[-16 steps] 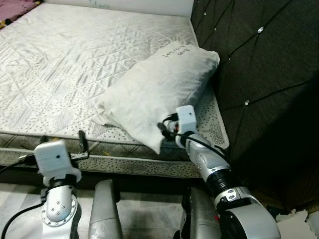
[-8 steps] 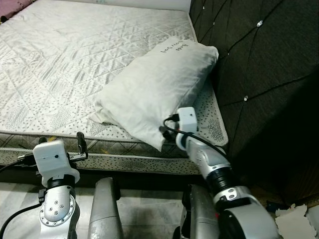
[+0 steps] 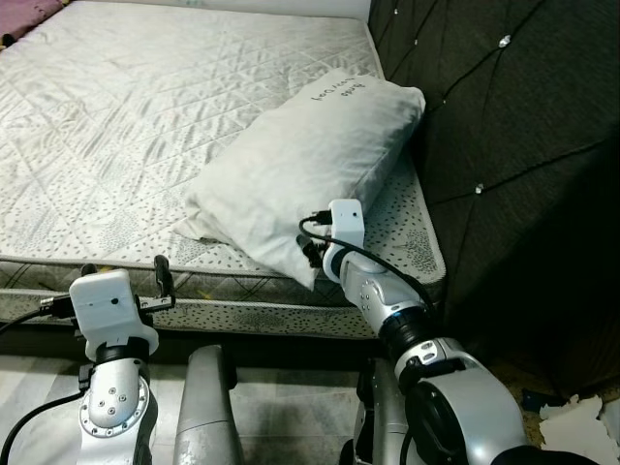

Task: Clean up the room

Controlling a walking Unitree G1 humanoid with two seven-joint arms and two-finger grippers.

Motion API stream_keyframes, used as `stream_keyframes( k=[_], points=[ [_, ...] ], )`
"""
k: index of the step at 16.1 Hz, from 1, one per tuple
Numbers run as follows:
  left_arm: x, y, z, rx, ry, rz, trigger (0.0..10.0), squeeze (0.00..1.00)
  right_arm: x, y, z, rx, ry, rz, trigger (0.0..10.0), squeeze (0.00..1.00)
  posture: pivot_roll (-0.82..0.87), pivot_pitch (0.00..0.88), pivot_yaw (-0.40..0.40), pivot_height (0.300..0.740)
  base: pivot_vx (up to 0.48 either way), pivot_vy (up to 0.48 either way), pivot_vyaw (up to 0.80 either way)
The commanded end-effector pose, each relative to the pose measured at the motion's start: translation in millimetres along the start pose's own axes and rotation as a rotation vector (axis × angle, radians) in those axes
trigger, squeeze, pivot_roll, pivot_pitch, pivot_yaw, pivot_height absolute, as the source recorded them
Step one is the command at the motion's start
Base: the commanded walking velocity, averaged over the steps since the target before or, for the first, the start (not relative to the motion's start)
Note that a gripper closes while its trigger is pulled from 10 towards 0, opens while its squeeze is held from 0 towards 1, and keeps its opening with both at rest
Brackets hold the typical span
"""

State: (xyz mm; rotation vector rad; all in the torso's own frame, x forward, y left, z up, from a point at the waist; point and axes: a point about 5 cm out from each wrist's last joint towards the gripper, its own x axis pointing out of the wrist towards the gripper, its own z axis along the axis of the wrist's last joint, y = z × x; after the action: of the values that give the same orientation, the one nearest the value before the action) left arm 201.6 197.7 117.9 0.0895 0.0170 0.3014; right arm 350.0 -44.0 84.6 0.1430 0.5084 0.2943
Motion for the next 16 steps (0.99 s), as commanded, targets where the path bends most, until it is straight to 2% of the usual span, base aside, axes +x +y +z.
stream_keyframes(
  k=[1,4,7,8,9,10,11,12,13,16],
  points=[
    [-1.1,1.4,5,0.006,-0.011,0.001,10.0,0.00,2.3,29.2,16,0.019,-0.050,0.056,0.0,0.00,0.12,0.053,-0.059,0.554,0.000,0.000,0.00],
    [-10.0,4.2,6,0.007,0.000,0.019,10.0,0.00,5.7,30.8,25,0.041,-0.085,0.037,0.0,0.00,0.13,0.076,-0.066,0.554,0.000,0.000,0.00],
    [-17.1,3.8,6,-0.017,0.018,0.006,10.0,0.00,5.8,25.4,23,0.049,-0.095,0.019,0.0,0.00,0.13,0.095,-0.061,0.554,0.000,0.000,0.00],
    [-21.6,0.9,9,-0.030,0.005,-0.026,10.0,0.00,5.7,19.6,21,0.052,-0.103,-0.001,0.0,0.00,0.13,0.104,-0.060,0.554,0.000,0.000,0.00],
    [-23.6,-5.2,11,-0.081,-0.001,-0.084,10.0,0.00,5.7,14.2,20,0.050,-0.105,-0.019,0.0,0.00,0.13,0.107,-0.059,0.554,0.000,0.000,0.00],
    [-27.8,-13.3,15,-0.145,-0.005,-0.154,10.0,0.00,5.3,5.4,23,0.024,-0.136,-0.053,0.0,0.00,0.13,0.108,-0.058,0.554,0.000,0.000,0.00],
    [-29.2,-16.5,16,-0.169,-0.005,-0.180,10.0,0.00,5.0,2.0,25,0.012,-0.150,-0.065,0.0,0.00,0.13,0.108,-0.059,0.554,0.000,0.000,0.00],
    [-30.9,-22.5,19,-0.191,-0.006,-0.215,10.0,0.00,3.6,-9.6,35,0.001,-0.190,-0.112,0.0,0.00,0.13,0.107,-0.060,0.554,0.000,0.000,0.00],
    [-31.4,-26.5,20,-0.204,-0.008,-0.243,10.0,0.00,2.6,-18.2,42,0.000,-0.208,-0.135,0.0,0.00,0.12,0.108,-0.061,0.554,0.000,0.000,0.00],
    [-31.7,-27.9,18,-0.212,0.003,-0.263,10.0,0.00,0.7,-31.2,53,0.006,-0.239,-0.179,0.0,0.00,0.12,0.108,-0.066,0.554,0.000,0.000,0.00]
  ],
)
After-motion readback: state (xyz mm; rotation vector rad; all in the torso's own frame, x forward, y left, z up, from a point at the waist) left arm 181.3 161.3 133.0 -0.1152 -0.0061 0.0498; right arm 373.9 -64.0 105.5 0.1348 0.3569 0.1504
